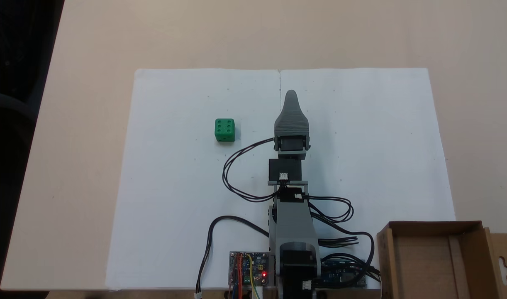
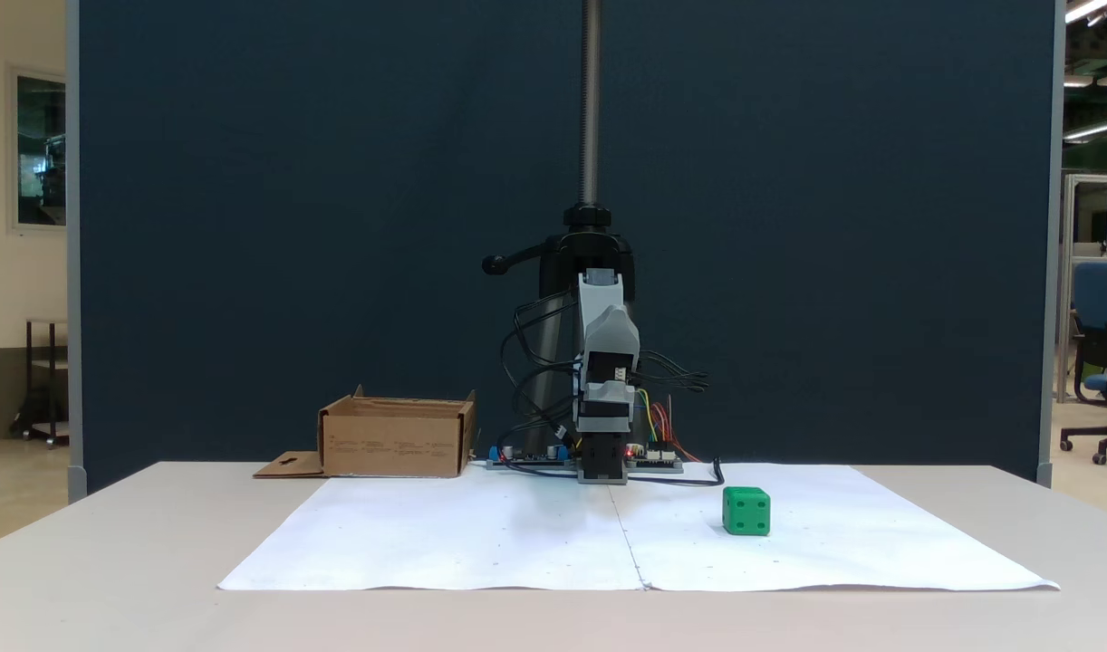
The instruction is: Grasp a green dice and put it in the bin.
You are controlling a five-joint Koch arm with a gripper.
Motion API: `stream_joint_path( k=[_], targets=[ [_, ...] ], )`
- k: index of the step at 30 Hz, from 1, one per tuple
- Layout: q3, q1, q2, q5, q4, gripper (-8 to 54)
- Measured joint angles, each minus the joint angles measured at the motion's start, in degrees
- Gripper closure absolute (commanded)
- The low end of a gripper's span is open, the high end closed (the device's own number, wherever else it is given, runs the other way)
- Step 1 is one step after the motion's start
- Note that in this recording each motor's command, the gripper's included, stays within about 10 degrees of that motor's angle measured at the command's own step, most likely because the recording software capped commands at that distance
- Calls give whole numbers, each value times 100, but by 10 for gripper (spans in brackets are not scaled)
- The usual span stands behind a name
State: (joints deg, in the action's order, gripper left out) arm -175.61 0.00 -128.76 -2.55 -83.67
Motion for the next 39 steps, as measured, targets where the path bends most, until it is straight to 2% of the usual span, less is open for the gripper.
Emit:
stream_joint_path(
  k=[5, 39],
  targets=[
    [0, 237, 0, 0, 712, 12],
    [0, 299, 0, 0, 712, 14]
  ],
)
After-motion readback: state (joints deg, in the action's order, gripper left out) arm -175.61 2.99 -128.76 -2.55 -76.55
